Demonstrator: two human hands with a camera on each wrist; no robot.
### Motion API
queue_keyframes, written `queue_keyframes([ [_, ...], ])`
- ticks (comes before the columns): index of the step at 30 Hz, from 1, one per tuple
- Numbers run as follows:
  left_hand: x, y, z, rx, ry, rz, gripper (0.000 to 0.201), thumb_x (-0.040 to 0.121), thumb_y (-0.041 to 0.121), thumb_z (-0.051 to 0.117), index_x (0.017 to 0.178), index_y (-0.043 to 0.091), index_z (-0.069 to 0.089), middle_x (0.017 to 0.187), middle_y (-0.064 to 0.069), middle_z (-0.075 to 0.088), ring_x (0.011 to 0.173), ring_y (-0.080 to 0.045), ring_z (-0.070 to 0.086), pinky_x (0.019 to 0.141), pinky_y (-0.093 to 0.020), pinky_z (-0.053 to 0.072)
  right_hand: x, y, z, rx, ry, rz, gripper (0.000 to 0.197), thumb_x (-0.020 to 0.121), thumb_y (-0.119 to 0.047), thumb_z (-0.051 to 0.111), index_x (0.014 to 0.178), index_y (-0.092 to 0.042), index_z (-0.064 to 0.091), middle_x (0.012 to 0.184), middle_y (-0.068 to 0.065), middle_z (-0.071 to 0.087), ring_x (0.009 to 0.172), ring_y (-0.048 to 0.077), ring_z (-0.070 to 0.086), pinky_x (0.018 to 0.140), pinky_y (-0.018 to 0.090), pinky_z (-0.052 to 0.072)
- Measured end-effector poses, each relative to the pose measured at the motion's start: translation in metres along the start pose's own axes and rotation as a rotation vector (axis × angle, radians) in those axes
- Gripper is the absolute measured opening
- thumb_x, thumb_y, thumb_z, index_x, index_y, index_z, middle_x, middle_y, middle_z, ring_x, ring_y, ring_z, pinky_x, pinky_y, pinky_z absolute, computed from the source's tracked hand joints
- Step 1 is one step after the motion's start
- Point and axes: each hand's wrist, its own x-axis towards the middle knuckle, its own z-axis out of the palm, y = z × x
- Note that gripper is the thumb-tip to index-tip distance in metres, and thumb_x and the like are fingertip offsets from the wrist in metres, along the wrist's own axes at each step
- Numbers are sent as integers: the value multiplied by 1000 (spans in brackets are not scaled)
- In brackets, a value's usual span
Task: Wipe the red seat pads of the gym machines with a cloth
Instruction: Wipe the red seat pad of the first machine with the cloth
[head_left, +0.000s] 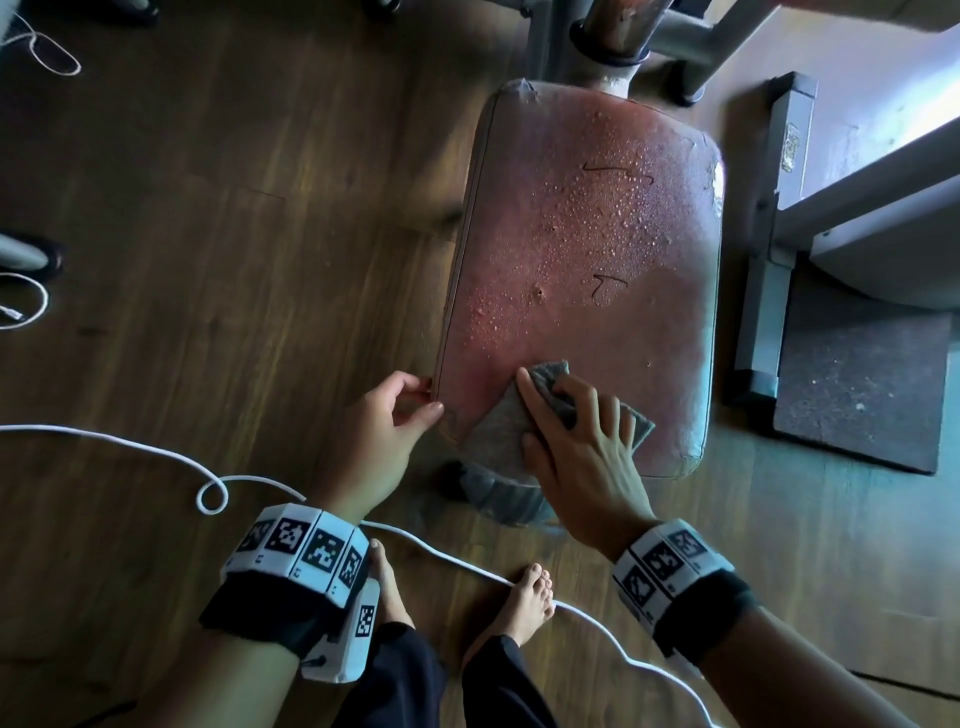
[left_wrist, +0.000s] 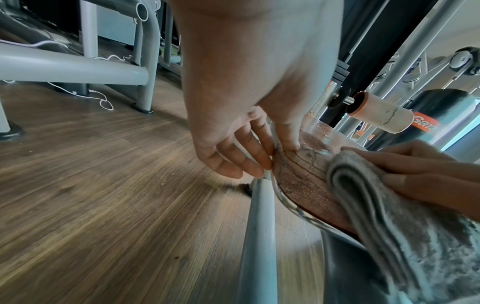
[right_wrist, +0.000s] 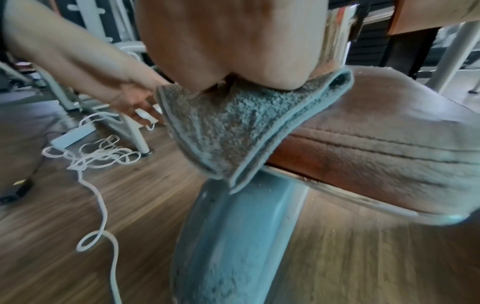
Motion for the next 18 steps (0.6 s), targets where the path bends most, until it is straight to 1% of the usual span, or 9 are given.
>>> queue_keyframes([
  [3,-2,-3,1,-13,16,-14,14,88,26,65,97,36,60,95,16,67,94,0,63,87,-28,53,-1,0,1,-1,-68,-11,56,100,-46,31,153,-34,18,145,0,27,129,24,29,107,45,29],
  [5,-3,-5,1,-41,48,-31,11,89,30,64,93,39,61,93,18,68,94,0,63,88,-31,52,5,-5,2,-12,-105,-49,56,101,-48,26,154,-34,13,153,0,21,142,26,18,113,46,19],
  [6,-3,-7,0,-77,64,-50,8,88,34,62,94,39,63,94,18,68,95,-1,64,89,-35,53,10,-8,2,-25,-114,-77,56,101,-48,25,154,-33,11,156,1,17,146,26,11,114,45,14],
  [9,-5,-9,0,-145,78,-99,23,81,50,55,100,41,65,97,16,70,95,-10,66,86,-49,53,32,-16,4,-61,-107,-148,58,102,-47,27,155,-28,14,160,3,13,150,27,0,119,46,11],
  [11,-6,-9,1,-168,88,-125,23,80,50,54,99,43,65,95,14,71,94,-13,67,85,-53,53,51,-17,3,-78,-100,-183,59,101,-50,28,154,-27,15,161,4,11,149,28,-1,119,50,12],
  [13,-6,-8,2,-172,79,-131,16,86,38,57,99,41,66,93,14,71,92,-12,67,84,-50,54,74,-14,1,-117,-105,-225,62,100,-55,26,155,-29,11,163,3,5,149,28,-3,119,51,11],
  [15,-6,-5,2,-151,62,-112,14,91,25,58,99,33,66,89,13,71,86,-8,68,82,-44,55,99,-8,-3,-161,-95,-274,65,98,-59,25,155,-30,10,163,2,3,150,27,-2,119,52,10],
  [16,-7,-4,1,-143,61,-95,12,91,23,60,100,30,65,87,12,72,83,-7,68,80,-40,55,111,-4,-7,-186,-93,-306,66,98,-61,26,155,-31,10,163,2,3,150,27,-2,119,51,10],
  [18,-6,0,-1,-144,60,-51,13,88,29,65,100,26,65,87,11,72,83,-4,68,78,-33,54,135,5,-13,-239,-102,-371,67,98,-62,25,155,-31,8,163,2,1,150,26,-3,119,51,9],
])
